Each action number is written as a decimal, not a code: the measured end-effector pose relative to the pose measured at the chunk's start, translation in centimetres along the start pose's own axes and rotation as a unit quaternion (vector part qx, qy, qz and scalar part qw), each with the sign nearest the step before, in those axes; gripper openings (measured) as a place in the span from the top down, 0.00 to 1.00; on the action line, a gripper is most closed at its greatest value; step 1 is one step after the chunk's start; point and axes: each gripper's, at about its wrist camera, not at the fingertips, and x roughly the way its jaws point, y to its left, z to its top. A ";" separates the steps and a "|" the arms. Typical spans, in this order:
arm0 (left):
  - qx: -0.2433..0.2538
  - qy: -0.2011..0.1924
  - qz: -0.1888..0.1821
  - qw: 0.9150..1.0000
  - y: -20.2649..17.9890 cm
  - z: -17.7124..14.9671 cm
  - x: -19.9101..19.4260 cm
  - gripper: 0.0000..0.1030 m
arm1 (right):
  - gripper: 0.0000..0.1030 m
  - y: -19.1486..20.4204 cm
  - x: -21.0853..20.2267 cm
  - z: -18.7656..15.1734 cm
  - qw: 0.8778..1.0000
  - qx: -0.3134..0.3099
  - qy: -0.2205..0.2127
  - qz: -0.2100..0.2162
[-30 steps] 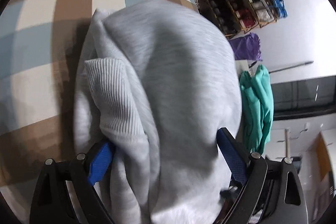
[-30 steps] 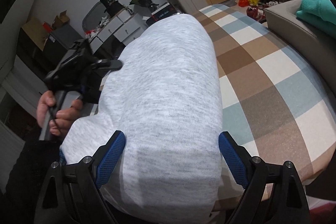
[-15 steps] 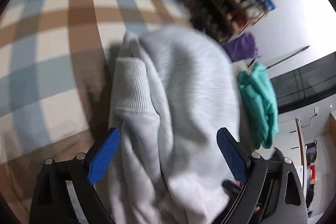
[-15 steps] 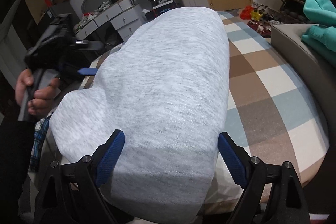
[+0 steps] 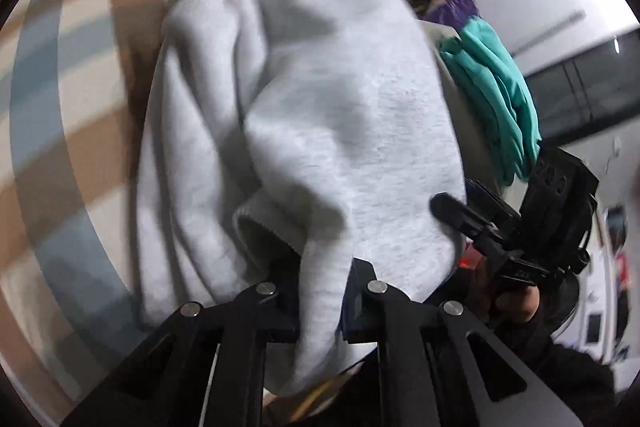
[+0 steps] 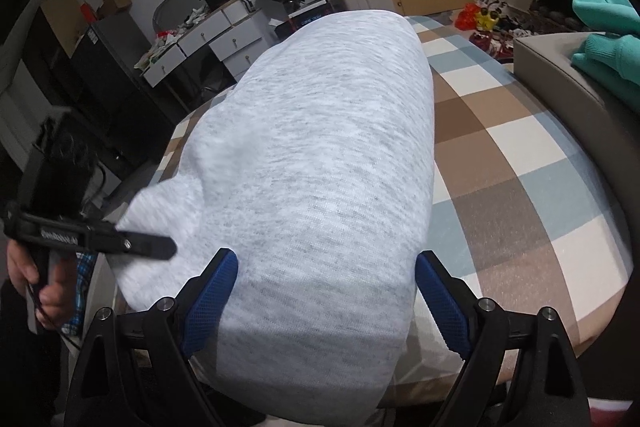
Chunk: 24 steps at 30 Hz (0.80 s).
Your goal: Fold large clothes
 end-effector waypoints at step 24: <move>-0.035 -0.122 -0.035 0.991 2.4 -3.1 -0.4 0.92 | 0.27 14.1 18.2 16.9 0.908 -0.251 0.244 -0.230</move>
